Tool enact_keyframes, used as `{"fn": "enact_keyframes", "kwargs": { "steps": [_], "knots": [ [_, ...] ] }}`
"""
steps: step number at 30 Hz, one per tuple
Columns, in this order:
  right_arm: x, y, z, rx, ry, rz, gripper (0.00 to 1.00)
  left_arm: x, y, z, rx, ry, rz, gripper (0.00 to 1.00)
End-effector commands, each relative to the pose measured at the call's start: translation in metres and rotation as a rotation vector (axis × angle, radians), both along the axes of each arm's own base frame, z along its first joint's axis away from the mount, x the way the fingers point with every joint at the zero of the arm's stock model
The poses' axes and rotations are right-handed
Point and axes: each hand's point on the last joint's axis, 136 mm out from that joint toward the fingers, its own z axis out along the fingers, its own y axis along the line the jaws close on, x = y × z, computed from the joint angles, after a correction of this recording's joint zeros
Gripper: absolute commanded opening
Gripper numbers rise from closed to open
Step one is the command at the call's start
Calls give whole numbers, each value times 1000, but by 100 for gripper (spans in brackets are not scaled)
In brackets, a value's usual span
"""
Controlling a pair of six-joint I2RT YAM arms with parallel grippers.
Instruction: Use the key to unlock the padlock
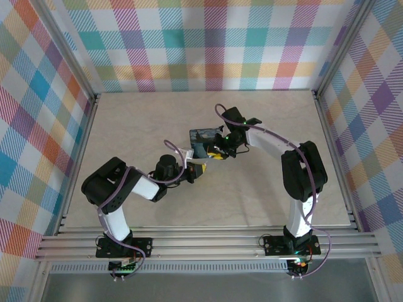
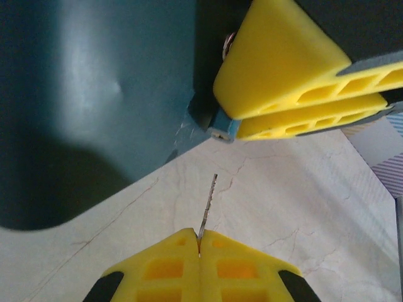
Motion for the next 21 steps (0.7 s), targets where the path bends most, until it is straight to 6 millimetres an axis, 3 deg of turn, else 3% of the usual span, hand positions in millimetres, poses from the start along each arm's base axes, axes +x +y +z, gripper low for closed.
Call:
{"fn": "enact_keyframes", "kwargs": {
  "steps": [1, 21],
  "knots": [
    [-4, 7, 29, 80, 6, 11, 0, 8, -12, 15, -35, -75, -14, 0],
    [-6, 1, 27, 102, 5, 28, 0, 10, -16, 29, -105, -74, -22, 0]
  ]
}}
